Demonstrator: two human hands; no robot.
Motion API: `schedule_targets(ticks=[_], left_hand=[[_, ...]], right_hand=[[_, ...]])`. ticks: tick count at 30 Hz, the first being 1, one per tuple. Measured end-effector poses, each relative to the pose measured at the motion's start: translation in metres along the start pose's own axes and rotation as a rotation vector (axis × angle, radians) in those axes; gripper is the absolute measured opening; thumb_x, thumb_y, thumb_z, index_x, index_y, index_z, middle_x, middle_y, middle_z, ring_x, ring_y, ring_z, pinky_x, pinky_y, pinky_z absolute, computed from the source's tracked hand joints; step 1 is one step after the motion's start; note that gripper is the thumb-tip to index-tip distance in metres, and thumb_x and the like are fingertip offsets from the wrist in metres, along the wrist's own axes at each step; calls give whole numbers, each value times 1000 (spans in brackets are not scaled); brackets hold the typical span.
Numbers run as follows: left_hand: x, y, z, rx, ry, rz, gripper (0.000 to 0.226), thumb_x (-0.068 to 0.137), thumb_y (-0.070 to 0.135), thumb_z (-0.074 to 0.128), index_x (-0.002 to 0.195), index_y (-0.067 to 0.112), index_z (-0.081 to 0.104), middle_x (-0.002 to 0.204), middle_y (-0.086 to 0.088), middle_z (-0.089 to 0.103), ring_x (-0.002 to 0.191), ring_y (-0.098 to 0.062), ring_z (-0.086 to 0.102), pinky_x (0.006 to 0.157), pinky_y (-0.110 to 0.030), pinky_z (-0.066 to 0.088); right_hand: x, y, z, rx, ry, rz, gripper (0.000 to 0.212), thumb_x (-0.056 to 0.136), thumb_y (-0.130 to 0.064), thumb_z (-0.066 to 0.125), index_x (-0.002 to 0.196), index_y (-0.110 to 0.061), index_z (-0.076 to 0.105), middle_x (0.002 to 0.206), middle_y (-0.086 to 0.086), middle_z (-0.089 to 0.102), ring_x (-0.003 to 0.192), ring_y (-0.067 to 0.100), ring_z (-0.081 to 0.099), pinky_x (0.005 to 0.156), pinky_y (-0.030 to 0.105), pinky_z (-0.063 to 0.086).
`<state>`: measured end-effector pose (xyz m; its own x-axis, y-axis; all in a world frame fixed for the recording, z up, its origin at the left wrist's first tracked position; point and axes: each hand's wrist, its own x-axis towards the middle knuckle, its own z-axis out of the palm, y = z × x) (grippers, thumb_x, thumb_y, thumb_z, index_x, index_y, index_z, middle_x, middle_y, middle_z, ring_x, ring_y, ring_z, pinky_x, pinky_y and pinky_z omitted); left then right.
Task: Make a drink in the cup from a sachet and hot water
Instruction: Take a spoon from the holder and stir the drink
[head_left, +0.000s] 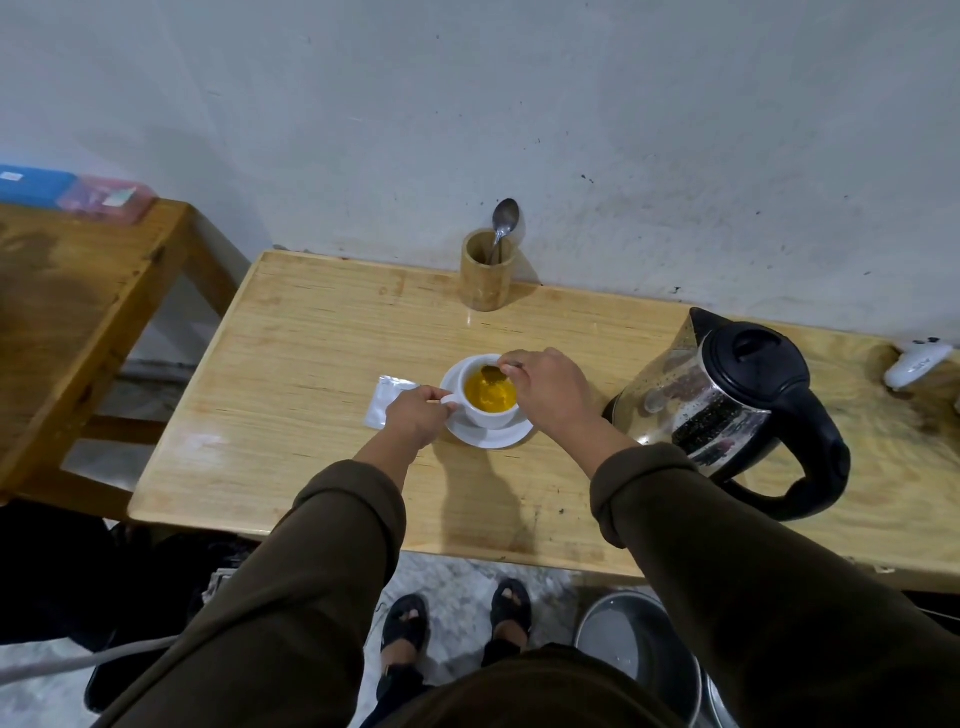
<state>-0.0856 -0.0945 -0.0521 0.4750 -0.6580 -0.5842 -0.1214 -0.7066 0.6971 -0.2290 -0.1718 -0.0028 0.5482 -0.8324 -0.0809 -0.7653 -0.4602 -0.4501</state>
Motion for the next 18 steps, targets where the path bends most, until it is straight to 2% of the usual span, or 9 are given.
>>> schedule_targets(ticks=[3,5,9,12,15,18], left_hand=[[-1,0,0,3,0,0,34,93,29,55,123,16,60,126,-8,61,99,-18,52,85,-28,43],[-2,0,0,7,2,-3,34,93,29,55,124,16,60,127,-8,61,109,-22,55,89,-29,43],[-2,0,0,-1,2,-10,35,92,30,56,123,16,62,127,-8,62,118,-24,55,94,-30,44],[-2,1,0,-8,-4,-15,35,91,29,57,123,16,62,127,-8,62,117,-24,55,91,-29,43],[-2,1,0,-12,5,-18,35,92,29,57,123,15,61,127,-8,61,117,-24,55,86,-27,42],[-3,1,0,-7,10,-21,33,91,29,57,122,16,61,127,-7,62,117,-24,56,86,-26,42]], right_hand=[[-1,0,3,62,-48,-2,26,95,-26,48,109,-19,69,102,12,72,98,28,60,82,36,48],[-1,2,4,90,-64,5,26,93,-28,50,101,-18,72,98,12,73,94,28,63,83,38,51],[-1,5,0,74,-50,17,30,94,-27,47,90,-8,69,88,14,70,84,30,63,74,40,50],[0,8,-2,27,-6,31,27,96,-25,43,99,-13,67,93,13,68,91,29,60,72,37,48],[0,8,-1,20,8,54,29,97,-29,42,112,-24,67,104,8,69,99,24,57,79,36,48],[-1,6,0,77,-11,56,28,96,-30,46,114,-25,67,104,10,69,99,25,60,83,36,50]])
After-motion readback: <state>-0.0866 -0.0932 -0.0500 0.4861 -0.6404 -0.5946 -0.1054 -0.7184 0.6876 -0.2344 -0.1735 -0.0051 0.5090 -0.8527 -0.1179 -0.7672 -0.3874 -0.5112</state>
